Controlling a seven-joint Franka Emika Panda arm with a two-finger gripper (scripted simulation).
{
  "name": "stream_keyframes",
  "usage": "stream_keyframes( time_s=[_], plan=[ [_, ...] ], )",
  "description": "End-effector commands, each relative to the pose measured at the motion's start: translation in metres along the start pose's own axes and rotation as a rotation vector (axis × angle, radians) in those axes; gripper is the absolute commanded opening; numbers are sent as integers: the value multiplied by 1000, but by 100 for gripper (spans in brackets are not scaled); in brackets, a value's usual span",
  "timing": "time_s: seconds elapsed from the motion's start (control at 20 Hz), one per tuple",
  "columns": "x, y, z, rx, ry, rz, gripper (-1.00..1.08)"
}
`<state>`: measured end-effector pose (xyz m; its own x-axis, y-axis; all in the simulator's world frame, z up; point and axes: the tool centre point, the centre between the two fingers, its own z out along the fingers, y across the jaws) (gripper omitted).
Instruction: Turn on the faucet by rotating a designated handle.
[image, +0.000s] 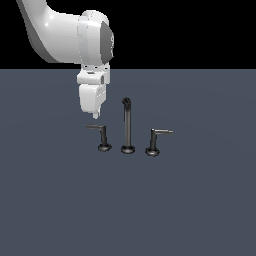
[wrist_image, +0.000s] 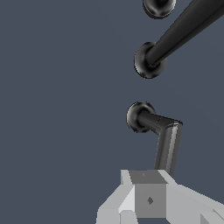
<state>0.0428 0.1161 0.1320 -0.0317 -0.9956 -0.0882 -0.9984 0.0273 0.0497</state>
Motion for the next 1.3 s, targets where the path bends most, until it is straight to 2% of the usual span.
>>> stream_keyframes(
  time_s=[0.0,0.4,0.8,1.25],
  plan=[
    [0,-6,11,16,27,49,-100],
    [0,-15,31,51,78,132,-100],
    [0,-16,33,55,84,141,-100],
    [-18,10,36,56,84,141,-100]
  ],
)
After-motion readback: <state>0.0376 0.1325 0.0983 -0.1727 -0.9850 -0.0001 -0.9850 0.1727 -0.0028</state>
